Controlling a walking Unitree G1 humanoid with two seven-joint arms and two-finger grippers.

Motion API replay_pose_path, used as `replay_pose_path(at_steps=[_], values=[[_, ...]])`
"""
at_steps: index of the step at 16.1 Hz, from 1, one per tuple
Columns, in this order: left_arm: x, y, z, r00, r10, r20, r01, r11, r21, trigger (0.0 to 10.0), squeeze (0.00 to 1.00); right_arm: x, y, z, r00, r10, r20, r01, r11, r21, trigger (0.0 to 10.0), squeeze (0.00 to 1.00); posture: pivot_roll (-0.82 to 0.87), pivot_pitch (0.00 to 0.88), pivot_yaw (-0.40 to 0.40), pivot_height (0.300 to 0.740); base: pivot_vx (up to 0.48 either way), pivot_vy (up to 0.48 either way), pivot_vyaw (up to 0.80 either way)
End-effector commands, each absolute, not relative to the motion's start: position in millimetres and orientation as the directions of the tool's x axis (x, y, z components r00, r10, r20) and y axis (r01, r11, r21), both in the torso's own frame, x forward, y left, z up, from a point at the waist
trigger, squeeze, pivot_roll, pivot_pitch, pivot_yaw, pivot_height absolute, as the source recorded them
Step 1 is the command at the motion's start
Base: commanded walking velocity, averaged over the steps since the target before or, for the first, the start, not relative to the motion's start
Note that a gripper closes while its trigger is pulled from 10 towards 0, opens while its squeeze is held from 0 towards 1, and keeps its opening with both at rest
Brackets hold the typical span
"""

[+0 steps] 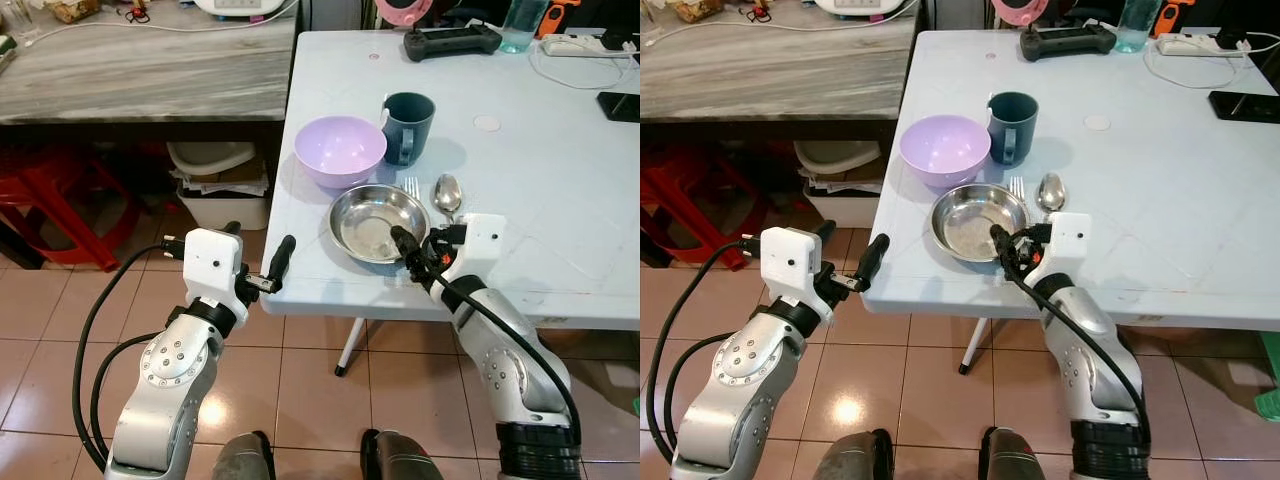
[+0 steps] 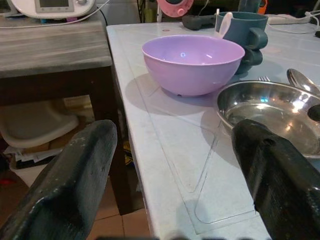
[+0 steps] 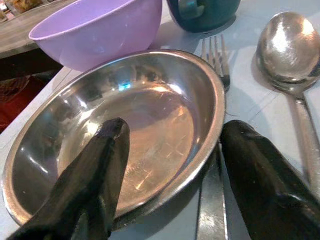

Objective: Setting the table

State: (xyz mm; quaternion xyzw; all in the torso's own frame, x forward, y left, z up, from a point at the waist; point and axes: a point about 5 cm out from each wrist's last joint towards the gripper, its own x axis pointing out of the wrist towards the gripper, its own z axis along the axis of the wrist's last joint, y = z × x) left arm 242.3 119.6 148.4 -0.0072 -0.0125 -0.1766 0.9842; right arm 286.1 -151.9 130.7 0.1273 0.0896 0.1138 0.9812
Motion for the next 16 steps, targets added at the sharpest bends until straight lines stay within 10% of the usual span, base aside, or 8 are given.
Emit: replay_pose_path(at_steps=[1,5,6,7,16], values=[[242,121,150,0.939,-0.344,0.024,0.344,0.939,0.005,10.0,0.0,288,-150,139,0.958,0.258,-0.125,-0.213,0.932,0.293,10.0,0.0,0.01,0.143,0.061,0.74,0.0,0.0,0.0],[241,121,150,0.938,-0.345,0.024,0.345,0.939,0.006,10.0,0.0,289,-147,137,0.94,0.297,-0.168,-0.235,0.921,0.311,10.0,0.0,0.01,0.142,0.059,0.74,0.0,0.0,0.0],[241,121,150,0.938,-0.346,0.024,0.346,0.938,0.006,10.0,0.0,289,-145,136,0.936,0.305,-0.175,-0.237,0.916,0.325,7.0,0.0,0.01,0.142,0.06,0.74,0.0,0.0,0.0],[241,120,150,0.937,-0.347,0.025,0.347,0.938,0.006,10.0,0.0,288,-144,134,0.929,0.319,-0.188,-0.244,0.909,0.338,0.0,0.0,0.01,0.141,0.06,0.74,0.0,0.0,0.0],[240,118,150,0.93,-0.365,0.025,0.365,0.931,0.006,10.0,0.0,285,-147,118,0.893,0.303,-0.333,-0.178,0.917,0.356,0.0,0.0,0.01,0.14,0.058,0.74,0.0,0.0,0.0]])
